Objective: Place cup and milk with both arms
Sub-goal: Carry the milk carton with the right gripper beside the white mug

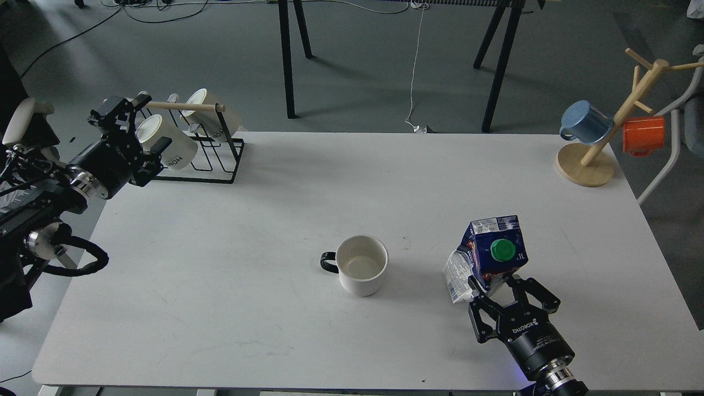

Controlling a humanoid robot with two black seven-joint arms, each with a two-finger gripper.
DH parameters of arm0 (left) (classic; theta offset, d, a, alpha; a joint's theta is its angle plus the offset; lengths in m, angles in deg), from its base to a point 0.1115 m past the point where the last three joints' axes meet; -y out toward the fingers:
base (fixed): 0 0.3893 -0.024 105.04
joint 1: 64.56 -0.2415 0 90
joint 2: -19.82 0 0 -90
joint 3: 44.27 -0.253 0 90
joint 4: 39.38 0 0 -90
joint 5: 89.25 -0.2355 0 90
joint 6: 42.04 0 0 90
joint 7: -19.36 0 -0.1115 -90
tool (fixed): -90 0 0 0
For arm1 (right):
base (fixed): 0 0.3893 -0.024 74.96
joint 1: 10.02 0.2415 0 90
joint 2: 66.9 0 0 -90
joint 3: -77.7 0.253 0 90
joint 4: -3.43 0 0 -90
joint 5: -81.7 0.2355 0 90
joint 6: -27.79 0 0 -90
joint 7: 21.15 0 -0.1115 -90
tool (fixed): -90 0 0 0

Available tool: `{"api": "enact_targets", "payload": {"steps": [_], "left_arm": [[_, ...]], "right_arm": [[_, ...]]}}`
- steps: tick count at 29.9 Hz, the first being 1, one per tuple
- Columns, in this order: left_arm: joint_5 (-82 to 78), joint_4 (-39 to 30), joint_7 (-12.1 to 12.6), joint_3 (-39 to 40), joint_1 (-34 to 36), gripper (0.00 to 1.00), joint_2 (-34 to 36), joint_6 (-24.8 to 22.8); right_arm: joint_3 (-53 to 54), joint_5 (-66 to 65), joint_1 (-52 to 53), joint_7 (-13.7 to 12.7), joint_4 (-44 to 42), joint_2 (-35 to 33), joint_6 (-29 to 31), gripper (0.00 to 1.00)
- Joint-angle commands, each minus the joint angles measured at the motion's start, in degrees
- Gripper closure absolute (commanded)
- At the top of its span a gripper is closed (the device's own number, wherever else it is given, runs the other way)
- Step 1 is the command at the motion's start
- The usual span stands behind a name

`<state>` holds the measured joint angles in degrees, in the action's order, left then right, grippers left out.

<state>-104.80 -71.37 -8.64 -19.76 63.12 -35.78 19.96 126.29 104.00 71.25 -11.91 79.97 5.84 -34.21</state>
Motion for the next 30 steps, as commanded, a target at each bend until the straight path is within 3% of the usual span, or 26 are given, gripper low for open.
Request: {"api": "enact_targets", "payload": {"steps": [1,13,30], "left_arm": [[0.0,0.0,0.0,0.0,-0.15,0.02,-0.04,0.0],[-0.09,0.0,0.0,-0.08,-0.41,0.03,-0.04,0.0],[-0.09,0.0,0.0,0.0,-1.29,0.02,0.05,0.0]], "right_arm": [[-0.77,-0.68,2.13,0.08,-0.6,1.88,0.0,0.44],[-4.99,-0.77,8.47,0.08,-9.03,7.15,0.0,0.42],[-7.71,-0.85,10.23,-0.1,-10.27,10.14,0.0,0.4]]}}
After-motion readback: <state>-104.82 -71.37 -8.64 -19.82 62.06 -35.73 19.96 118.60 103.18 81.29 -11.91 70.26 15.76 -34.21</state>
